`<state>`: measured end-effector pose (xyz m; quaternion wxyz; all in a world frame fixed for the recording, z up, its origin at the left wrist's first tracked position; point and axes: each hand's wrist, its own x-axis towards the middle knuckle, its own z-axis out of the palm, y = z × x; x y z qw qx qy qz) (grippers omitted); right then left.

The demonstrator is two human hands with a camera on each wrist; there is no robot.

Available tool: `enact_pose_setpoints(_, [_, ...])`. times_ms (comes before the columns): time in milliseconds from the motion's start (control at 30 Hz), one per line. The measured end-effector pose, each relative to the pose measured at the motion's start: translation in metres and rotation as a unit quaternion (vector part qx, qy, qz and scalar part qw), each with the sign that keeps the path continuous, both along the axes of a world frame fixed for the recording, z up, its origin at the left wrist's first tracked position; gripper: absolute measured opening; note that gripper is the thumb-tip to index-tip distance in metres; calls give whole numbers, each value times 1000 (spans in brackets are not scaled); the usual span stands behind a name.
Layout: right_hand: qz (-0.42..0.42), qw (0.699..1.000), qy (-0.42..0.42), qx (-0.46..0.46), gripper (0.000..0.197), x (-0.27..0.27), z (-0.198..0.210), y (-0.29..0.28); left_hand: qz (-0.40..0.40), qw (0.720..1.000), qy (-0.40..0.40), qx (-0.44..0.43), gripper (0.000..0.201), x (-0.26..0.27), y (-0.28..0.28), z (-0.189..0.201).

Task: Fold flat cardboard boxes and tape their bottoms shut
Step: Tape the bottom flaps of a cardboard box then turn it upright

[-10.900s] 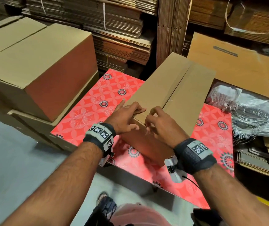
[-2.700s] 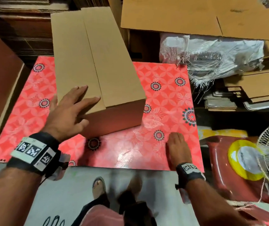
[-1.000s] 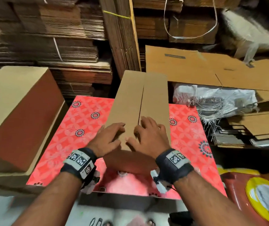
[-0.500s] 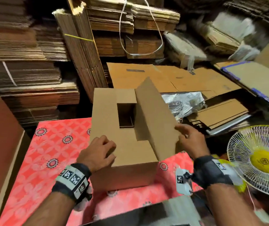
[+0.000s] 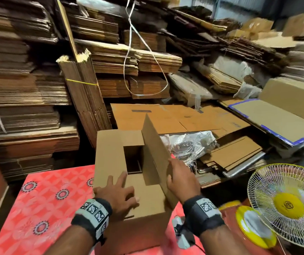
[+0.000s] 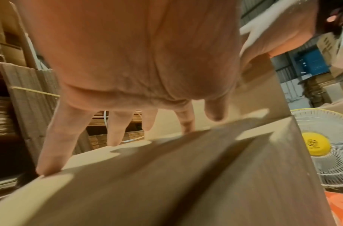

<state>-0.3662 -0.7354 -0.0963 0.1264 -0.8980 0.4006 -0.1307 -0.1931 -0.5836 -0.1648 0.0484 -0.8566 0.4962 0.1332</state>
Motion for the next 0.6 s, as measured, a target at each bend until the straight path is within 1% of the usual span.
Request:
enact_pose_setpoints(67, [2, 1000, 15, -14, 47, 3, 1, -2, 25, 999, -4, -41, 47, 4, 4, 10])
enact_pose_setpoints(100, [5, 1000, 16, -18, 49, 4, 1, -3, 41, 996, -4, -83, 43, 4, 8, 21])
enact_pose_setpoints(133, [6, 1000, 12, -18, 53, 4, 2, -5, 58, 988, 2, -141, 38, 9, 14, 32])
enact_pose_setpoints(200, [-1, 1000, -3, -8, 58, 3, 5, -14, 100, 956, 44, -272, 25, 22, 32, 56])
enact_pose_setpoints(233, [-8, 1000, -7, -3, 60, 3, 5, -19, 132, 928, 89, -337, 18, 32, 45, 62])
enact_pose_setpoints(267, [-15, 1000, -8, 0, 62, 3, 6, -26, 179, 885, 155, -401, 14, 42, 61, 62])
enact_pose_setpoints(300, [-24, 1000, -6, 7, 64, 2, 6, -34, 229, 829, 233, -454, 14, 50, 77, 60])
enact_pose_setpoints(333, [-32, 999, -6, 17, 64, 3, 6, -40, 267, 773, 298, -493, 15, 55, 93, 54])
enact_pose_setpoints(367, [-39, 999, -5, 28, 63, 4, 7, -47, 302, 729, 336, -514, 16, 57, 107, 43])
enact_pose_setpoints(400, [-43, 999, -6, 32, 61, 5, 7, -52, 335, 696, 355, -526, 15, 57, 118, 29])
enact_pose_setpoints(467, [-42, 999, -11, 32, 58, 8, 6, -59, 384, 650, 384, -531, 21, 53, 133, 6])
enact_pose_setpoints(500, [-41, 999, -14, 30, 57, 10, 4, -61, 393, 629, 408, -533, 25, 50, 138, 0])
enact_pose_setpoints(533, [-41, 999, -15, 25, 56, 13, 4, -61, 397, 614, 425, -534, 24, 48, 140, -3])
enact_pose_setpoints(567, [-40, 999, -7, 15, 55, 16, 3, -60, 393, 609, 433, -536, 19, 46, 140, 1])
enact_pose_setpoints(600, [-37, 999, 10, -12, 52, 20, 1, -57, 381, 619, 434, -532, 19, 46, 139, 6])
